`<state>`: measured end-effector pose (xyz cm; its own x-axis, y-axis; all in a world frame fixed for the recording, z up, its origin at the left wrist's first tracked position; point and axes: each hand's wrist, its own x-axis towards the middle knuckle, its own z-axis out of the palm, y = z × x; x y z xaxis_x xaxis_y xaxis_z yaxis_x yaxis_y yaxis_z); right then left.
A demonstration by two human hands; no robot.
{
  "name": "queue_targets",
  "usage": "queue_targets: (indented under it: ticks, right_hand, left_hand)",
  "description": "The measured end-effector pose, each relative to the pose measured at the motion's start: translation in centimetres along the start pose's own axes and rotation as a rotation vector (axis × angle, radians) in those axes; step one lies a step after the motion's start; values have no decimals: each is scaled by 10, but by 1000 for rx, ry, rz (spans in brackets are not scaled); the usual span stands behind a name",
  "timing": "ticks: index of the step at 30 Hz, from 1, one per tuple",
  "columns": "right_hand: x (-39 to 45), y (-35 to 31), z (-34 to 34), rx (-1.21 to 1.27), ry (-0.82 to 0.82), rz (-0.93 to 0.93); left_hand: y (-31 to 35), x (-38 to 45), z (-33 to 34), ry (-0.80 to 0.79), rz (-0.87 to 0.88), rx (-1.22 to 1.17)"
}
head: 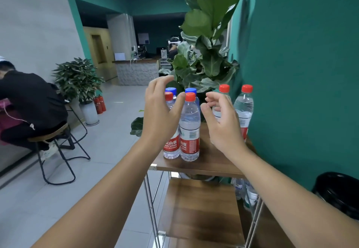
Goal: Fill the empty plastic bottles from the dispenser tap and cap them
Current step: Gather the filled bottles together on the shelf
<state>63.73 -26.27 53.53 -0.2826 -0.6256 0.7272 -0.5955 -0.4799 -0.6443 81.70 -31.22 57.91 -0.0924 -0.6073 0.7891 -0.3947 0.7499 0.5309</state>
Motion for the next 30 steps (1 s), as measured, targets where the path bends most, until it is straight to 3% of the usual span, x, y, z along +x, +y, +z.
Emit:
queue_targets:
  ticks: [6,8,12,18,24,30]
  right_hand:
    - [-14,-3,-78,-67,136,-33]
    - [-22,4,-109,-91,177,-11]
    - [-39,37,-168,-155,248,52]
    - [-71,118,-245,-150,246,324]
    - [-116,243,-286,-159,140,617]
    - [-170,379,-279,-218,-27,828]
  left_hand:
    - [72,-12,47,-162,141,-97]
    - [95,-21,77,-258,87,-216]
    - [140,-44,152,-370,-173,-573]
    - [169,-104,283,-482,-562,-732]
    - [145,-188,405,-456,-936,-627]
    - [43,-265,504,-369,-1257,-323]
